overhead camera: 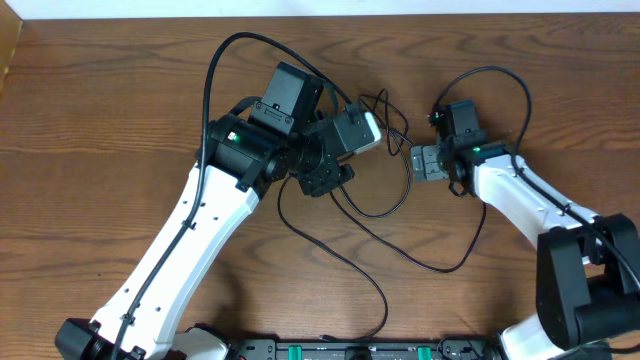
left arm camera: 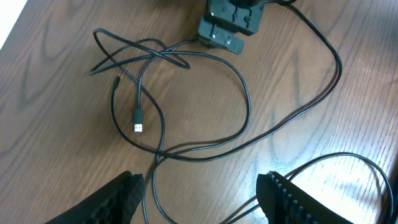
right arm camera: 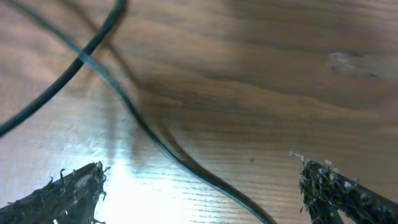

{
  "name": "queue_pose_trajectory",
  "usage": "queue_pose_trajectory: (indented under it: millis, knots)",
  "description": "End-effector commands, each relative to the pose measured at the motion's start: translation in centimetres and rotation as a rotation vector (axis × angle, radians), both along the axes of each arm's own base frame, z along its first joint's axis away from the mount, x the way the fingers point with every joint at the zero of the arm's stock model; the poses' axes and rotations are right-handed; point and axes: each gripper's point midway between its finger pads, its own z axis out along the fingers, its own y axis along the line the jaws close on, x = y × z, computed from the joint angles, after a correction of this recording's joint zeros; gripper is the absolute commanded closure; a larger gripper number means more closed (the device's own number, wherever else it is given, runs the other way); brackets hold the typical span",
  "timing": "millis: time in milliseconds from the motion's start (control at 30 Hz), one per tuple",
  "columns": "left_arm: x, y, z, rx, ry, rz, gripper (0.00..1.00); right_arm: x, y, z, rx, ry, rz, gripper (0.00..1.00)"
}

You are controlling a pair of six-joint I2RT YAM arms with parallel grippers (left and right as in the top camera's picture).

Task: Untangle cables

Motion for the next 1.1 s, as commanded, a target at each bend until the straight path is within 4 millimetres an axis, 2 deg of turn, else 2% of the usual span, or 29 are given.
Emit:
queue_pose_trajectory:
  millis: [0, 200, 233, 333, 633, 700, 767, 833, 900, 933, 1067]
  knots:
    - [-0.1, -0.1, -0.2, -0.010, 0.018, 0.001, 0.36, -0.5, 0.8, -1.8, -0.018, 0.053, 0.136, 0.02]
    - [-0.1, -0.1, -0.2, -0.010, 0.018, 0.000, 0.36, -0.2, 0.8, -4.7, -0.077, 0.085, 0.249, 0.07]
    - [-0.1, -0.1, -0.2, -0.010, 0.018, 0.001, 0.36, -0.1, 0.9, -4.9, -0.084, 0.082, 0.266, 0.11]
    - [-0.1, -0.1, -0.2, -0.010, 0.018, 0.001, 0.36, 0.7, 1.1, -5.5, -0.095, 0.057, 0.294, 0.17]
    - [-0.1, -0.1, -0.2, -0.010, 0.018, 0.000, 0.36, 3.1, 1.6, -6.4, -0.085, -0.028, 0.287, 0.21]
    - [-0.1, -0.1, -0.2, -0.010, 0.018, 0.000, 0.36, 3.4, 1.6, -6.6, -0.084, -0.039, 0.284, 0.29]
    - [-0.1, -0.1, -0.2, -0.010, 0.018, 0.001, 0.36, 3.7, 1.5, -7.1, -0.083, -0.043, 0.280, 0.41]
    - [-0.1, -0.1, -0.2, -0.010, 0.018, 0.001, 0.36, 3.6, 1.5, -7.4, -0.083, -0.039, 0.280, 0.62]
    - [-0.1, -0.1, -0.2, -0.010, 0.018, 0.001, 0.36, 3.5, 1.4, -7.7, -0.084, -0.031, 0.280, 0.92]
    - [-0.1, -0.1, -0.2, -0.010, 0.018, 0.001, 0.36, 3.4, 1.4, -7.8, -0.083, -0.025, 0.276, 0.99]
    - [-0.1, -0.1, -0.2, -0.010, 0.018, 0.001, 0.36, 2.9, 1.2, -7.3, -0.043, -0.008, 0.180, 0.99]
